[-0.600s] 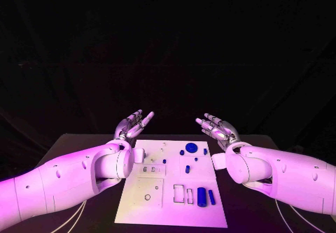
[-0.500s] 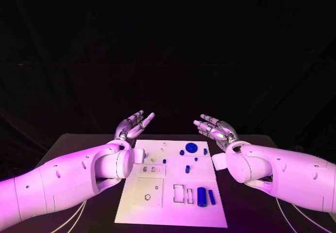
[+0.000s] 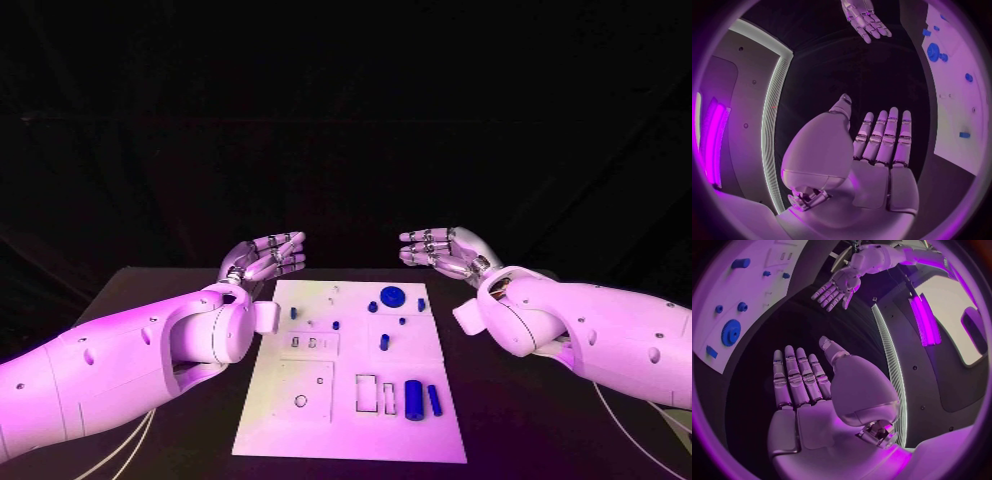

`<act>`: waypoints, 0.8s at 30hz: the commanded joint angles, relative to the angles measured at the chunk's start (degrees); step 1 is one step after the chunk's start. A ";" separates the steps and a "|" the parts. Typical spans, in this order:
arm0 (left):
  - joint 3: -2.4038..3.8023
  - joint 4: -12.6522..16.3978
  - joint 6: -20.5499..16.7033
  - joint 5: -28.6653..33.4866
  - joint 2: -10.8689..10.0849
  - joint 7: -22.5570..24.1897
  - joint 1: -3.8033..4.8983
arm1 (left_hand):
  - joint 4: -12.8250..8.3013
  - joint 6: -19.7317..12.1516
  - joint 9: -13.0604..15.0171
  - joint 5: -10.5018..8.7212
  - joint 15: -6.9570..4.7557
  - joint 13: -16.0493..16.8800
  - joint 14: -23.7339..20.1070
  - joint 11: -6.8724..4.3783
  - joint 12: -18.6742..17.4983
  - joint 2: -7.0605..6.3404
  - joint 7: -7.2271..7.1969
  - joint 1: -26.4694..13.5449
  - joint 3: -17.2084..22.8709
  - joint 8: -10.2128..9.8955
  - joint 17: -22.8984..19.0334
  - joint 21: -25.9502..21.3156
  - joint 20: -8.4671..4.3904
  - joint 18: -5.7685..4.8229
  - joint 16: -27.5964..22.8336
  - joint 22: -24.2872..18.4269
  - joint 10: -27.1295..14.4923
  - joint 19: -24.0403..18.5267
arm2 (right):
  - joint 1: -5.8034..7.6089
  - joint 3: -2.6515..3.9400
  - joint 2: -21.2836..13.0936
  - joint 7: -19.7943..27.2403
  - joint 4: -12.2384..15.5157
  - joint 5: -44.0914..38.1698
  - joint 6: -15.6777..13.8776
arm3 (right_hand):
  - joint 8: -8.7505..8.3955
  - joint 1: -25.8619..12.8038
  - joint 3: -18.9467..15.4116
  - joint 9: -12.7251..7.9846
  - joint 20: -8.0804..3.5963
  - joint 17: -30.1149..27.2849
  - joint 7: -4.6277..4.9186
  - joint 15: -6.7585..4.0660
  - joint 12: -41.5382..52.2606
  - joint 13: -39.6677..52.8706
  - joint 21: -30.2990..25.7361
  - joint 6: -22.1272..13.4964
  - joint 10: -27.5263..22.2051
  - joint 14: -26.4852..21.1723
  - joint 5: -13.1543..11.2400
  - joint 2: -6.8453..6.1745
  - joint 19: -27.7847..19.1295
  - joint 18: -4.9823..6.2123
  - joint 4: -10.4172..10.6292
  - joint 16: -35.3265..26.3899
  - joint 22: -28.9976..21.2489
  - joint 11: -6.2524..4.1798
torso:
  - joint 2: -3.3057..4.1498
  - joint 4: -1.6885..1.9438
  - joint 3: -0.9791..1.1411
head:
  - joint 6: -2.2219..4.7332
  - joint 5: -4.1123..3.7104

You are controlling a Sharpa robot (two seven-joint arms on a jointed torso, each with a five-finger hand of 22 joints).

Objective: Assemble the parts on the task board

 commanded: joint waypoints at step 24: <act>1.64 13.80 9.57 -4.89 -6.78 -2.17 3.13 | -7.12 12.27 -0.29 0.24 -4.89 0.05 19.49 -3.52 -1.36 0.85 0.37 4.86 -1.22 0.86 5.23 8.08 -2.36 3.44 4.43 2.25 16.24 14.83 | 5.68 0.55 0.47 -24.35 1.84 -55.82 5.30 | -1.00 -1.86 6.15 1.88 -11.16 24.24 -2.73 -11.26 -0.07 4.78 36.14 17.86 20.16 36.59 3.81 -7.86 31.85 0.89 -2.77 26.86 23.96 -8.11 | 9.30 0.85 -1.37 | 0.68 -1.83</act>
